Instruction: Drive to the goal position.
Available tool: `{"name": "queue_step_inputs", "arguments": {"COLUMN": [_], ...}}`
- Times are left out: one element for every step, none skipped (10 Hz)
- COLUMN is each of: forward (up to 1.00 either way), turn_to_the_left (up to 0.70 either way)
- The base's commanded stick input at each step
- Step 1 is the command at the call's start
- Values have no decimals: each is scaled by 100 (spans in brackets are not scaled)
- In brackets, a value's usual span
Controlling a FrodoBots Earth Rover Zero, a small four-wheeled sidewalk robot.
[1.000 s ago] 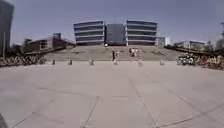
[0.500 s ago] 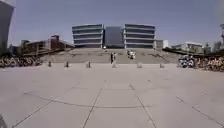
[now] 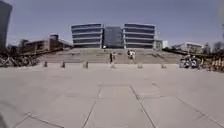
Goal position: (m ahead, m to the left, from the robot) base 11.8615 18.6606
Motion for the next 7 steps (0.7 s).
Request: {"name": "queue_step_inputs", "arguments": {"forward": [100,100,100,100,100,100,100], "turn_to_the_left": [0,0,0,0,0,0,0]}}
